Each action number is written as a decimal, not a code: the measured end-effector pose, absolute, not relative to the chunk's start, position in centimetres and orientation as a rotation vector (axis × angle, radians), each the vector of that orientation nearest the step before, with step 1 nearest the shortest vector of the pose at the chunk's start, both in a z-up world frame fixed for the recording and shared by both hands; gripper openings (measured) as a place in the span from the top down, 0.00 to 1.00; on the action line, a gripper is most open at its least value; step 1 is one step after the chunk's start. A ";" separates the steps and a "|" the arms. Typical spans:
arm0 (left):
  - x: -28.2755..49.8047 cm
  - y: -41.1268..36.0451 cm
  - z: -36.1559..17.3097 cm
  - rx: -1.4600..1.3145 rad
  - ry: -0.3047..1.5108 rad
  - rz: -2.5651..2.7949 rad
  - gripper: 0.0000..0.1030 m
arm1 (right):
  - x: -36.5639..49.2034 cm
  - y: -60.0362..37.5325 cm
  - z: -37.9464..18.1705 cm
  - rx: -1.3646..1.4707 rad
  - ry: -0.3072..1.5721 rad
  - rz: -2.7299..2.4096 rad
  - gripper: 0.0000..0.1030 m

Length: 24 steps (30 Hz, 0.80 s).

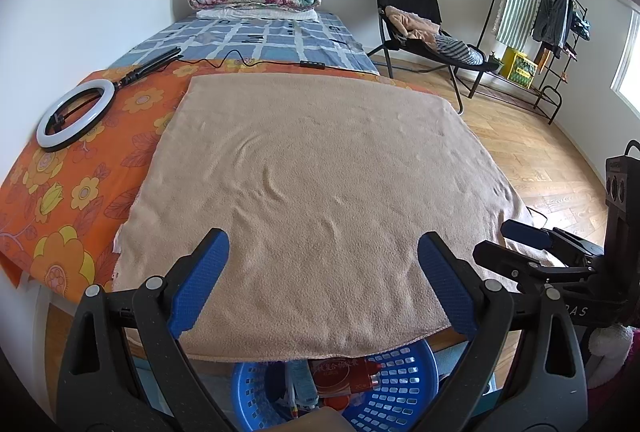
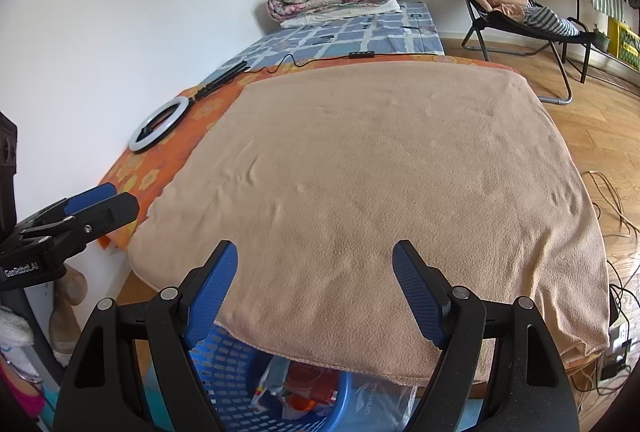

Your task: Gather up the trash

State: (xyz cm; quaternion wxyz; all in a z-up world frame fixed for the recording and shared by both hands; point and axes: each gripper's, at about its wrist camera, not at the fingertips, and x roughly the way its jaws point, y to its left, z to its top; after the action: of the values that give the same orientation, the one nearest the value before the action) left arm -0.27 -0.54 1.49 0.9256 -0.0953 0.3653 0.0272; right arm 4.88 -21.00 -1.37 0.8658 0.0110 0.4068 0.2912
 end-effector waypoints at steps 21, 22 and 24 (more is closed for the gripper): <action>-0.6 -0.8 1.7 -0.169 0.742 0.101 0.05 | 4.9 -21.0 -1.5 0.024 0.858 0.609 0.23; -0.6 -0.7 1.7 -0.170 0.746 0.104 0.05 | 4.9 -21.0 -1.5 0.024 0.858 0.608 0.23; -0.6 -0.7 1.7 -0.170 0.750 0.109 0.05 | 5.0 -21.0 -1.6 0.025 0.859 0.606 0.23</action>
State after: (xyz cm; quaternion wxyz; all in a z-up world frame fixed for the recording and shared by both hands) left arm -0.55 -0.74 1.68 0.9255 -0.0830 0.3656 0.0533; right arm 4.95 -21.04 -1.59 0.8648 0.0122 0.4102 0.2893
